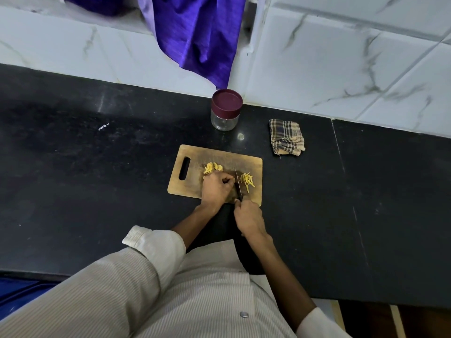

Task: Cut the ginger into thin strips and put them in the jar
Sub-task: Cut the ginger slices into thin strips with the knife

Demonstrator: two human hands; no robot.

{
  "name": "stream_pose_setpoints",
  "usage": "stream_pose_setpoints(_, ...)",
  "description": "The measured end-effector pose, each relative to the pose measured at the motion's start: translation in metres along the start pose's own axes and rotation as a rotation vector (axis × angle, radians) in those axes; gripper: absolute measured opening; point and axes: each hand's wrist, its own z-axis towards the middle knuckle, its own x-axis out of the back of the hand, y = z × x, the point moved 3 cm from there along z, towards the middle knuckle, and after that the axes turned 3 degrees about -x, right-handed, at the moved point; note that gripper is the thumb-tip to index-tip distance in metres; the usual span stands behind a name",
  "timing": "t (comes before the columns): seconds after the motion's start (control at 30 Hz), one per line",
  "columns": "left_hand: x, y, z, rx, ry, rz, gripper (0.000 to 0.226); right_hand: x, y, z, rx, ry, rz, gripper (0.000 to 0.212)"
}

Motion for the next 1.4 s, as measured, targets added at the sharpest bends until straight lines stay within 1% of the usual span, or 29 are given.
stream_pose_setpoints(0.17, -0.002, -0.001, 0.002, 0.005, -0.008, 0.015, 0.013, -0.002, 0.000, 0.002, -0.003, 0.009, -0.017, 0.029)
stream_pose_setpoints(0.37, -0.006, -0.006, 0.003, 0.031, -0.024, 0.026, 0.012, -0.008, -0.002, 0.005, -0.057, 0.013, -0.049, 0.030)
stream_pose_setpoints(0.67, -0.004, -0.002, 0.001, 0.049, -0.001, 0.018, 0.013, -0.010, -0.001, 0.001, -0.122, -0.041, -0.091, 0.031)
stream_pose_setpoints(0.93, -0.002, -0.001, -0.001, 0.029, -0.012, 0.005, 0.012, -0.009, 0.012, -0.005, -0.065, -0.013, -0.025, 0.033)
stream_pose_setpoints(1.13, -0.002, 0.000, -0.004, 0.024, 0.004, 0.014, 0.012, 0.002, 0.009, -0.001, -0.083, 0.033, 0.012, 0.033)
stream_pose_setpoints(1.3, 0.001, 0.003, -0.003, 0.016, -0.011, 0.022, 0.014, -0.001, 0.004, -0.003, -0.039, 0.004, 0.015, 0.031)
stream_pose_setpoints(1.4, 0.000, 0.003, -0.004, 0.014, 0.016, 0.013, 0.013, -0.003, 0.003, -0.004, -0.031, -0.006, 0.015, 0.031)
